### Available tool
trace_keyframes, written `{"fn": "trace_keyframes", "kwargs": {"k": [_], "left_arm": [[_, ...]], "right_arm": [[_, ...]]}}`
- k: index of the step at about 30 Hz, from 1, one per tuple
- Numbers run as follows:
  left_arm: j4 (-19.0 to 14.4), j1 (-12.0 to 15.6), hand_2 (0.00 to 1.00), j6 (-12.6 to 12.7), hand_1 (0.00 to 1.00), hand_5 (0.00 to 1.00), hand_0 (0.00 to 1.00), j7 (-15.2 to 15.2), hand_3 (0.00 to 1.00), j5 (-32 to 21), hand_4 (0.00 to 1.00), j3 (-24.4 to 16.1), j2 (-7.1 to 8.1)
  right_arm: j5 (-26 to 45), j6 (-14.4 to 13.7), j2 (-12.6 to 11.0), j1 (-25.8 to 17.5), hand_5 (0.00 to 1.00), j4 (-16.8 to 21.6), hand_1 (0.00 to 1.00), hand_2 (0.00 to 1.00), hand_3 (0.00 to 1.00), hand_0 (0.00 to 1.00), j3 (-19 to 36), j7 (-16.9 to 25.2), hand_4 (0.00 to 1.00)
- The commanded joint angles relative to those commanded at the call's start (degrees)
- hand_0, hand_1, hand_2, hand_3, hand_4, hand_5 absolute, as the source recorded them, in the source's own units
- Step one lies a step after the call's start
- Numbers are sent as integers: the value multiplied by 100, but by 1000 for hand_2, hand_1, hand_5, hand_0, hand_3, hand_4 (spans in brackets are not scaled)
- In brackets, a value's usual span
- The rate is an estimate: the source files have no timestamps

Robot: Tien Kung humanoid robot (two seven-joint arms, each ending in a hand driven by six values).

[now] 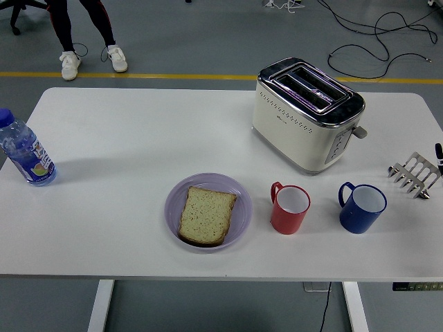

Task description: Pick up the cup,pour liquid into bread,place the cup on the desk

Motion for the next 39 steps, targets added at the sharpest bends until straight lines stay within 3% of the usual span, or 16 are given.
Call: {"fn": "trace_keyframes", "kwargs": {"k": [39], "left_arm": [[0,-87,715,-16,693,933,657,33,607,214,343,-140,-22]], "right_arm": [[53,23,27,16,202,47,673,702,628,712,171,1,598]]}}
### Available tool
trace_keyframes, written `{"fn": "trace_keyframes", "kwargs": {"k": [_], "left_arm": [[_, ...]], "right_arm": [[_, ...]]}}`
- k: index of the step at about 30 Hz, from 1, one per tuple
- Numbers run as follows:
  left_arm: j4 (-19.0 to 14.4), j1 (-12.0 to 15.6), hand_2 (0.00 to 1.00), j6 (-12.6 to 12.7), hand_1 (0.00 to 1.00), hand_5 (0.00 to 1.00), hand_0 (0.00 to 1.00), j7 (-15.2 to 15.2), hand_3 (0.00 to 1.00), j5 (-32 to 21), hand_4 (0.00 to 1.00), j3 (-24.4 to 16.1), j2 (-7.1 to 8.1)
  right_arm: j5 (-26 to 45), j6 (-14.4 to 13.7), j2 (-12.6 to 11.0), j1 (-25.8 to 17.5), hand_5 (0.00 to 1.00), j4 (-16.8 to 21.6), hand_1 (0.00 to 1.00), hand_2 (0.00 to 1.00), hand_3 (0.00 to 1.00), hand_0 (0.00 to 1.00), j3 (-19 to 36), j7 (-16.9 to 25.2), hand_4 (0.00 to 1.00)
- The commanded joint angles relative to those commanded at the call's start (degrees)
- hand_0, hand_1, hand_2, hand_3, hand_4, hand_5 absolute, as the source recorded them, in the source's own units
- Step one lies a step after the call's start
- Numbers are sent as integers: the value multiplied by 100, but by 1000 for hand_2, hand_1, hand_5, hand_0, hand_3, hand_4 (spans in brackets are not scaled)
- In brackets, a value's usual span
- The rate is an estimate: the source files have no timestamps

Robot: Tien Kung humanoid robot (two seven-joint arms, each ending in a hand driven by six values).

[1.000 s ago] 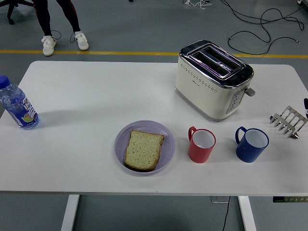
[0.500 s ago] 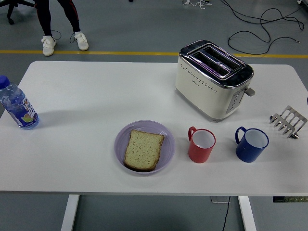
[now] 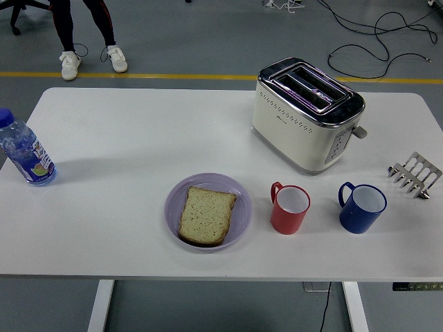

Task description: Pick up the cup,pour liquid into bread,place the cup on the desk

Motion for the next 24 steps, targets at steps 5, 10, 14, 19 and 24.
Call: {"fn": "trace_keyframes", "kwargs": {"k": [5,10,14,19,24], "left_arm": [[0,-11,715,11,693,933,658,-4,607,-23,343,14,5],[0,-8,715,14,694,931,657,-3,607,-19,342,14,-2],[0,-10,715,13,693,930,657,1,607,-5,342,-4,-5],[0,-16,715,8,693,930,657,3,607,12,342,-10,-2],[0,-18,714,9,694,927,657,3,607,14,342,-4,-3]], "right_arm": [[8,-6,1,1,202,-5,674,702,629,712,12,3,597],[9,-3,2,21,205,-4,674,702,629,711,11,2,598],[22,-8,16,29,206,-6,674,702,629,712,40,2,598],[35,-11,11,37,206,0,674,702,629,712,67,-1,598],[52,-14,12,46,210,-6,673,703,629,711,62,-6,599]]}}
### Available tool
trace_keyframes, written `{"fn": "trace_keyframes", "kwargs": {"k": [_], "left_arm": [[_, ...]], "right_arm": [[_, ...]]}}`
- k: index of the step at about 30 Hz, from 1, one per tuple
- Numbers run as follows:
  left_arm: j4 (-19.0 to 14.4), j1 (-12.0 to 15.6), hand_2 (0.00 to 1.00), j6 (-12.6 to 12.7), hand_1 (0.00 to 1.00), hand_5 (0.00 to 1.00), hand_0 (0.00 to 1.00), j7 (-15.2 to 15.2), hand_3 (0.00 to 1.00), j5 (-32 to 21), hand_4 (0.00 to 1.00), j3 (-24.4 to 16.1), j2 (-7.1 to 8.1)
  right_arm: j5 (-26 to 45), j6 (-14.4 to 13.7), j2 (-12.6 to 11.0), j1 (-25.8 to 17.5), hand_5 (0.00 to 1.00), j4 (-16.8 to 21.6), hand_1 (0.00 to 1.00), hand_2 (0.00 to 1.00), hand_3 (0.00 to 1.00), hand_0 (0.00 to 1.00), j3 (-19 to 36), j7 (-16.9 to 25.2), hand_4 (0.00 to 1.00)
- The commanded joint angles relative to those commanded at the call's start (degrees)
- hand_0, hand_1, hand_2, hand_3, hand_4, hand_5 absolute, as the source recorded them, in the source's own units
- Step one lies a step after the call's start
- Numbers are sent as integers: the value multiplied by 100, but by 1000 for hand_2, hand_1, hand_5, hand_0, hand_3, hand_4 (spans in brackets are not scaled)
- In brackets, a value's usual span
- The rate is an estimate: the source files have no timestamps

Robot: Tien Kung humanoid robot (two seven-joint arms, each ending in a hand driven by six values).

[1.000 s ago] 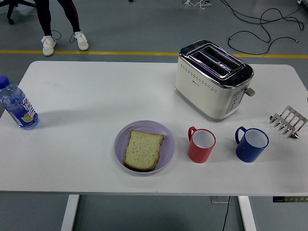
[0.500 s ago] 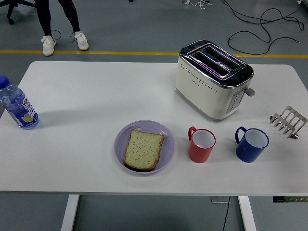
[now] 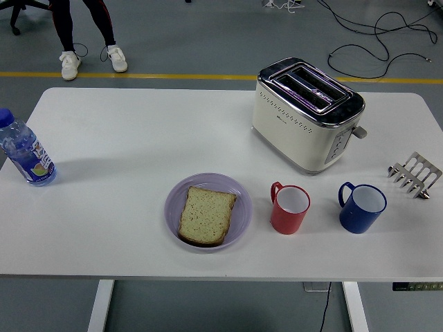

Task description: Pick up the cup,pour liquid into bread,place the cup on the desk

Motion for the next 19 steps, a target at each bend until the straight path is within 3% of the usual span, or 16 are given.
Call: {"fn": "trace_keyframes", "kwargs": {"k": [19], "left_arm": [[0,-19,715,11,694,923,658,0,607,-39,342,25,1]], "right_arm": [[32,-13,31,20,216,9,674,702,625,710,58,-2,597]]}}
